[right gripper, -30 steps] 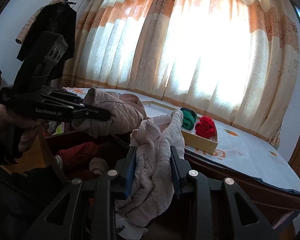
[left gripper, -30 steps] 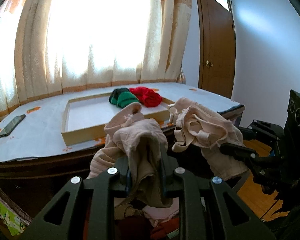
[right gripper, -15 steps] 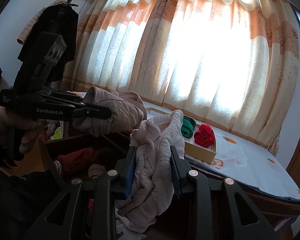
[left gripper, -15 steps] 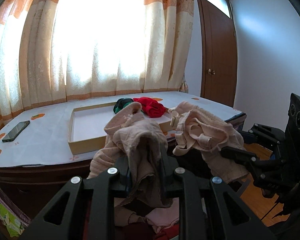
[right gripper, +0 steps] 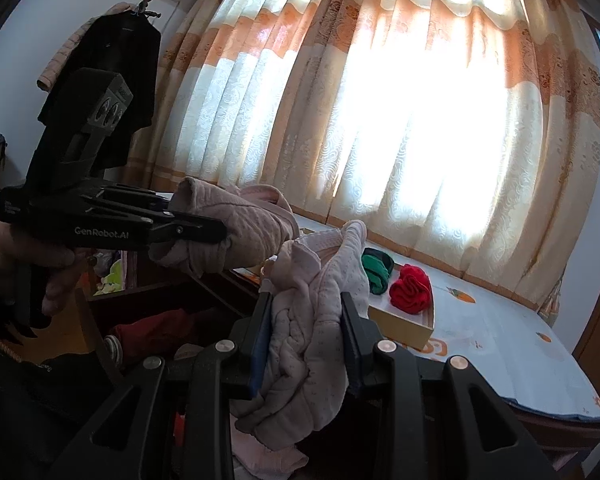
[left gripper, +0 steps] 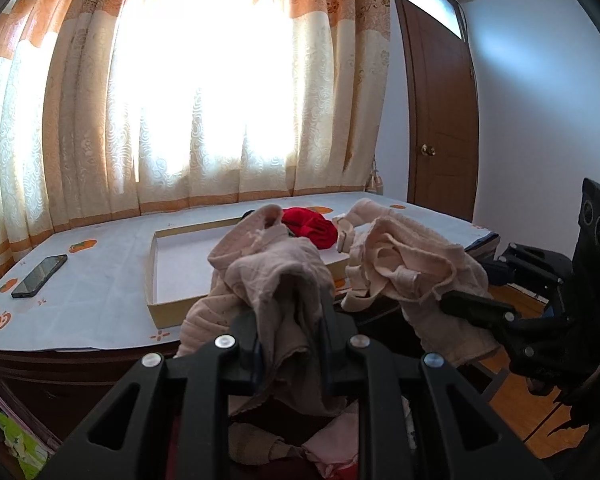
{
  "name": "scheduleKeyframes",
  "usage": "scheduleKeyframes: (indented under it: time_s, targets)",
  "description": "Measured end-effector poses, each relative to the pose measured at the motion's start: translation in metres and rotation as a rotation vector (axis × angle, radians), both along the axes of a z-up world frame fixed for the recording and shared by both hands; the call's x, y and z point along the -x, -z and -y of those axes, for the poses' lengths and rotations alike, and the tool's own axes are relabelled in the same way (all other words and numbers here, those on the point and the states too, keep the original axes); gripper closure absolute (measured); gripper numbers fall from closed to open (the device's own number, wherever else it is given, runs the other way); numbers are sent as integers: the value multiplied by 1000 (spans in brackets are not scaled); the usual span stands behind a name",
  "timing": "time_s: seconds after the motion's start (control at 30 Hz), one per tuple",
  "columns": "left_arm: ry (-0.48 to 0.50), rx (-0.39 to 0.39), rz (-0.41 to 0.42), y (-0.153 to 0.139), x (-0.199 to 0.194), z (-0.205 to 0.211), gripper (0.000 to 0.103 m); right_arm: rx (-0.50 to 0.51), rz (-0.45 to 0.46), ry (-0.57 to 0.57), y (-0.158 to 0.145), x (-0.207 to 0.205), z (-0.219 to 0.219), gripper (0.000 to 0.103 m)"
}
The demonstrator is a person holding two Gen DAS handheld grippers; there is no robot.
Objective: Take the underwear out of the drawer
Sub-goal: 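Carry both held underwear pieces up over the table toward the tray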
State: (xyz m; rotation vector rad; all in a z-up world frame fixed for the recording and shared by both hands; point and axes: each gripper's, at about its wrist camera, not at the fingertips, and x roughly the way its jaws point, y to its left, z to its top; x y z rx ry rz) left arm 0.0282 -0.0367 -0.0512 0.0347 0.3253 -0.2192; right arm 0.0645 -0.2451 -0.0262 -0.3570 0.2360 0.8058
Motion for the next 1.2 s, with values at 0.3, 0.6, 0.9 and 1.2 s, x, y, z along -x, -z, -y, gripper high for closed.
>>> scheduleKeyframes:
  time_s: [0.3,0.6,0.9,1.2]
  targets:
    - [2,-19,10,-11,-11,-1,83,5,6,-7,-9,-11,-6,69]
    - [-28,-46,21,-26,-37,-9,83,29,-7,-24,-25,-36,-23,69]
    - [-44,-68,8,-36,-65,-20,83,25,-61,-35,-36,-69,-40,69]
    - [-54,-80,-49,-41,-103,-35,83,25,-125,-44,-44,-105,-60,69]
